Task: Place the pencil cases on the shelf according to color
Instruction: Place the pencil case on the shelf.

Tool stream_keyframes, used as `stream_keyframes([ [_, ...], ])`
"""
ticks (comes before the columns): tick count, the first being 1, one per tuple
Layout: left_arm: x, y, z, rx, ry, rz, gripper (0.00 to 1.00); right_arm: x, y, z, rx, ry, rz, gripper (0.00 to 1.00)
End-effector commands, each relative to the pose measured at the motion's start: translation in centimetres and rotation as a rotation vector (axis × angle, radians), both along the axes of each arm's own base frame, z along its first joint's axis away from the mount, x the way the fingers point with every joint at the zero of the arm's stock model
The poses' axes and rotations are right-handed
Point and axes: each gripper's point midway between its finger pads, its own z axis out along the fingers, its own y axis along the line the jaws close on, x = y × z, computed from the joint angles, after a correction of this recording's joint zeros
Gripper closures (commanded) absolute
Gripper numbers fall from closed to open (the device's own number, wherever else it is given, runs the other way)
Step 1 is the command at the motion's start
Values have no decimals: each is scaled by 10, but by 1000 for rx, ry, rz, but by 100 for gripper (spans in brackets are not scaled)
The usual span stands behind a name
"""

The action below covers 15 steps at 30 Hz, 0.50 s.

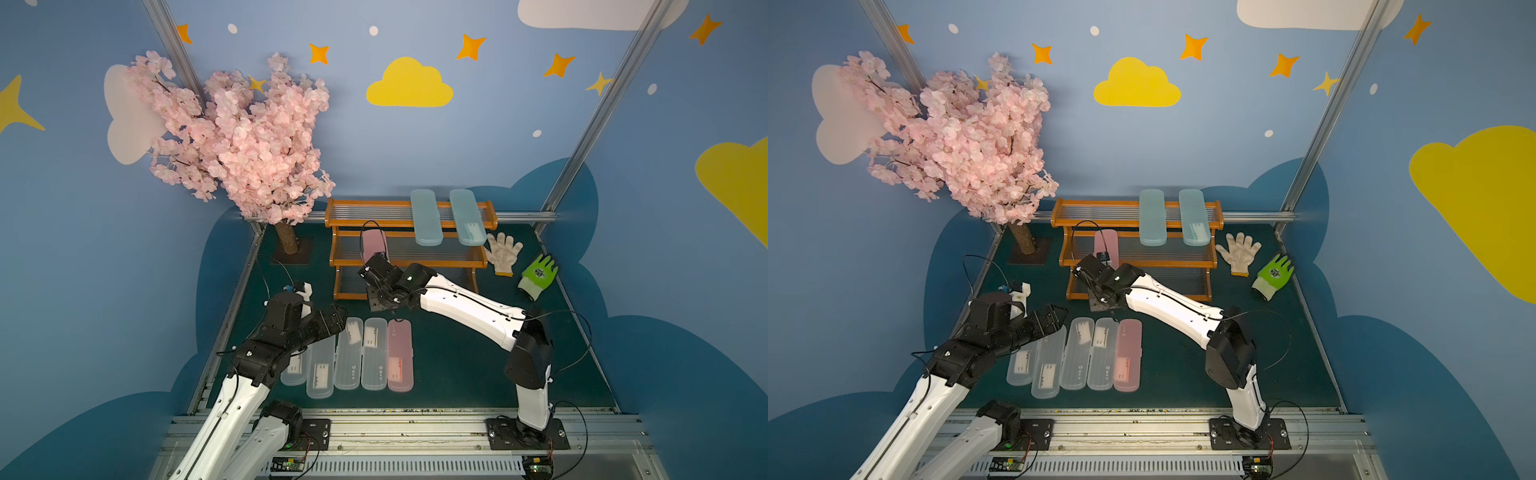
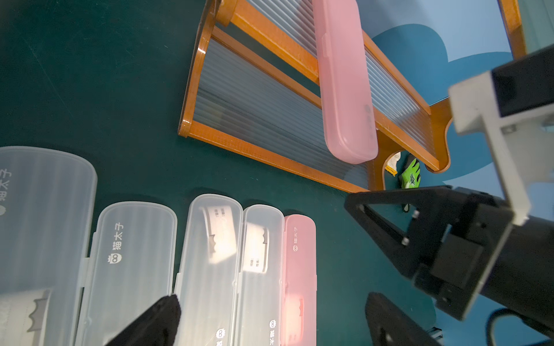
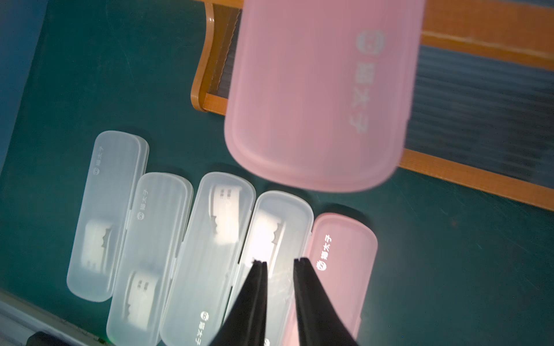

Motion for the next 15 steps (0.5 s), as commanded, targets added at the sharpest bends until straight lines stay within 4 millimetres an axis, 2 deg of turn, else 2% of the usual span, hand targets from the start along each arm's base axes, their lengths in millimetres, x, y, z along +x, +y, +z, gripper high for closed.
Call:
stream_keyframes([
  [1, -2, 2, -5, 4, 15, 6, 0, 22, 16, 10, 57, -44, -9, 76],
  [10, -2, 1, -8, 11, 23, -2, 0, 67, 22, 11, 72, -76, -9, 76],
  [12, -2, 1, -9, 11, 24, -1, 0, 68, 27, 15, 88, -73, 11, 74],
  [15, -2, 2, -8, 15, 19, 0, 0, 58, 32, 24, 120, -58, 42, 66],
])
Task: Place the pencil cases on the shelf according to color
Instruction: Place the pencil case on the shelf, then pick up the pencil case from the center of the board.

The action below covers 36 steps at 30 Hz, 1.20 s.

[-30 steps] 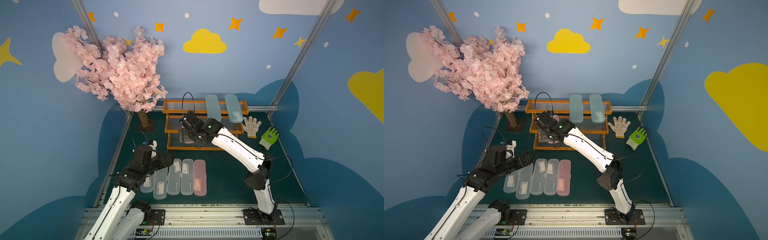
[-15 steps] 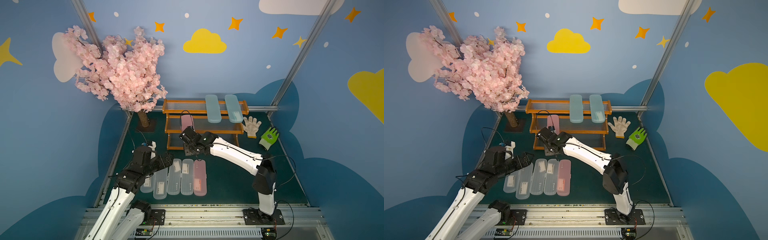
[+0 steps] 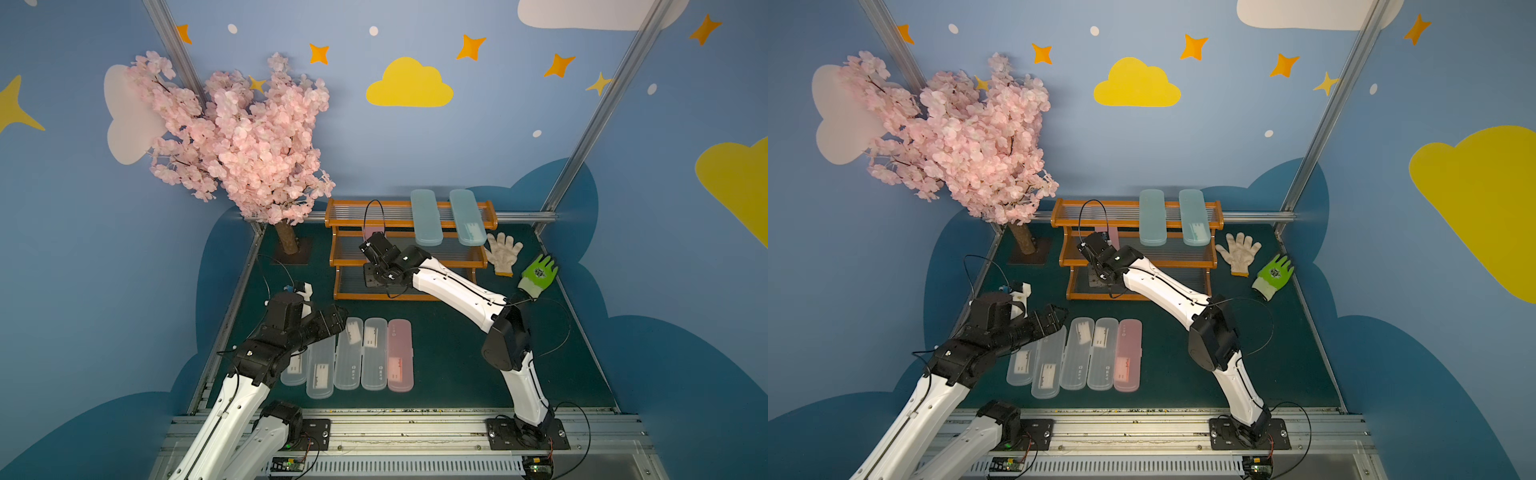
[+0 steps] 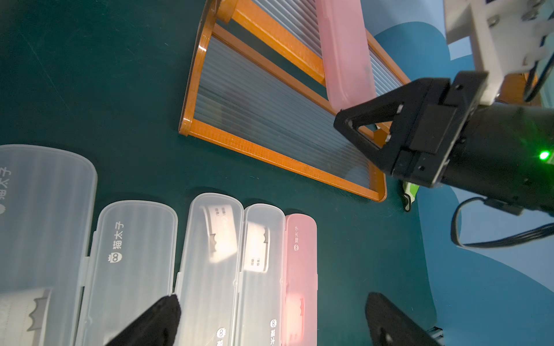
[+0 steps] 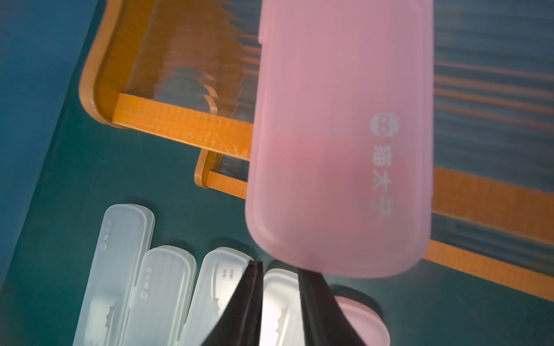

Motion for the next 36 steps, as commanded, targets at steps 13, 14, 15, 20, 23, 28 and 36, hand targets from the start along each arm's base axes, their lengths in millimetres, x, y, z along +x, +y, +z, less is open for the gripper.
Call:
stream_keyframes([
  [13, -13, 12, -3, 61, 25, 17, 0, -104, -35, 9, -58, 117, 22, 20],
  [14, -15, 13, -4, 62, 32, 17, 0, -112, -43, 3, -78, 121, 13, 19],
  [15, -17, 13, -4, 61, 35, 18, 0, -121, -53, -5, -102, 128, 2, 18],
  [20, -24, 12, -11, 35, 57, 24, 0, -158, -89, -57, -153, 229, -25, 17],
  [23, -25, 12, -14, 21, 63, 32, 0, -176, -104, -87, -179, 284, -42, 16],
  [28, -21, 9, -17, 23, 77, 30, 0, -197, -101, -118, -201, 333, -17, 15],
  [36, -19, 1, -20, 18, 89, 18, 0, -204, -94, -142, -279, 359, -5, 14],
])
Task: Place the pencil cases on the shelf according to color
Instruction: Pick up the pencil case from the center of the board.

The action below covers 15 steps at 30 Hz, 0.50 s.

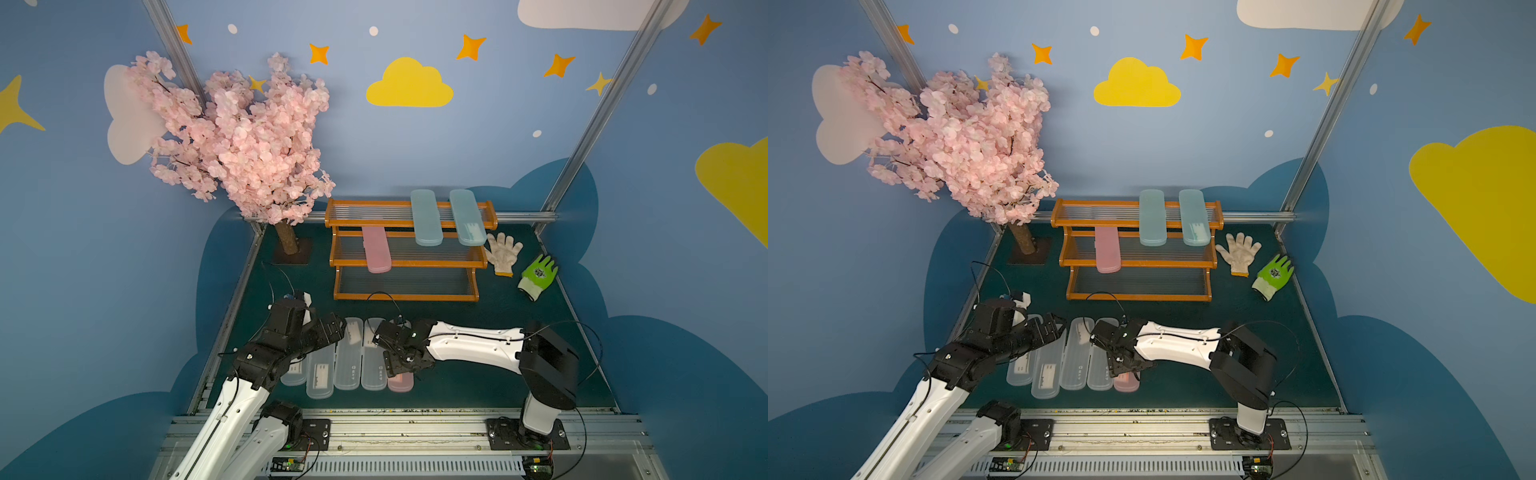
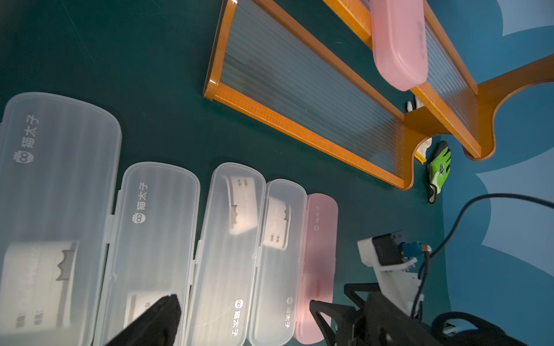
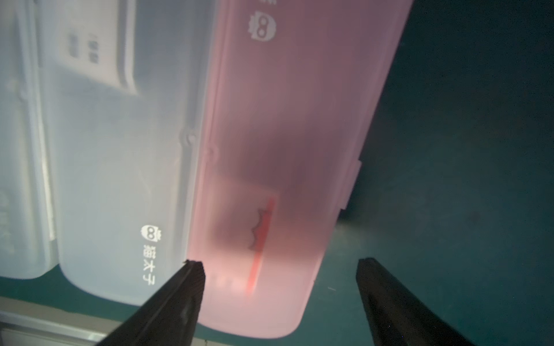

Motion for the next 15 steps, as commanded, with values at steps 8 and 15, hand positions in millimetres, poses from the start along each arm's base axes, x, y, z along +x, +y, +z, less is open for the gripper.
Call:
stream_keyframes([
  [8, 3, -8, 3, 1, -17, -6, 0, 0, -22, -18, -116, 17, -56, 14],
  [15, 6, -13, 2, 6, -19, -12, 0, -2, -59, 2, -64, -35, -61, 13],
])
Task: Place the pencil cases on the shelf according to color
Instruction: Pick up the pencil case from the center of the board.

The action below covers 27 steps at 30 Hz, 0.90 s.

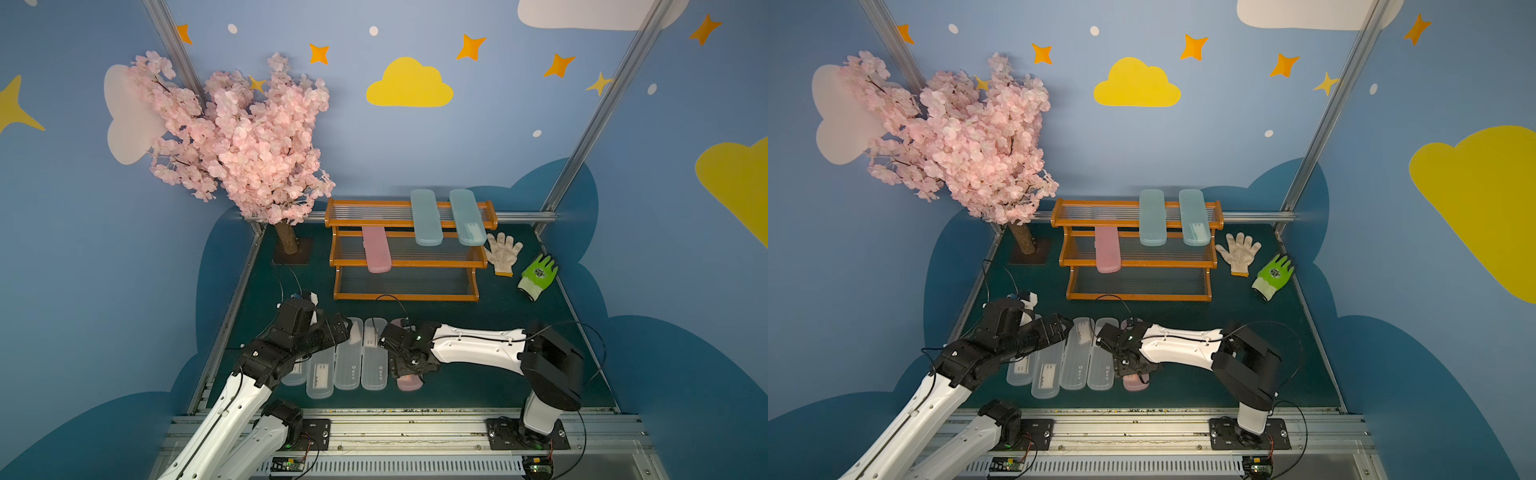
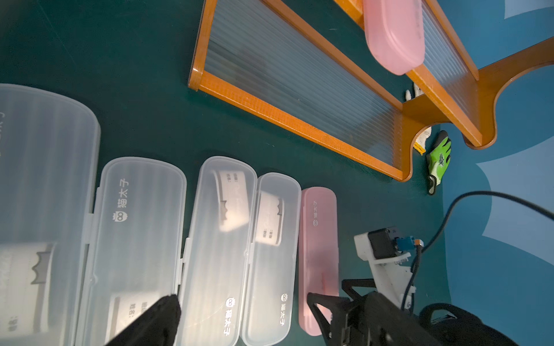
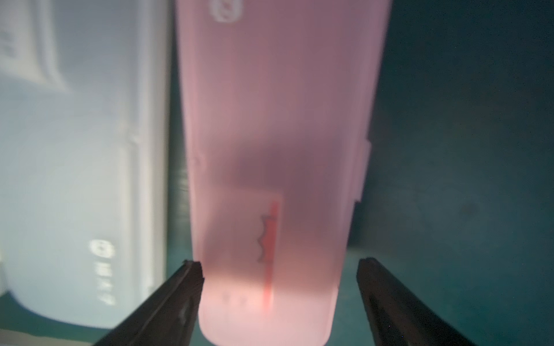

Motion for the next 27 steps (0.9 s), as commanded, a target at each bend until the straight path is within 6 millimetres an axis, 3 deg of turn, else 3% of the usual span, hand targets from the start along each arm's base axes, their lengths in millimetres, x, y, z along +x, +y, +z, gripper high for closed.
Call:
stream_keyframes([
  [1, 5, -1, 4, -1, -25, 12, 0, -1, -25, 10, -32, -33, 8, 13],
  [6, 5, 2, 3, 14, -29, 14, 0, -10, -28, 16, -12, -51, 74, 8],
  [12, 2, 4, 2, 30, -29, 16, 0, -24, -13, 7, -23, -8, 176, 5],
  [20, 1, 4, 0, 29, -25, 14, 0, -32, -5, -22, -116, 42, 179, 4],
  [25, 1, 6, 0, 36, -29, 17, 0, -32, -11, -27, -120, 54, 153, 8],
  [27, 2, 6, -1, 37, -31, 17, 0, -32, -13, -29, -103, 59, 145, 16],
])
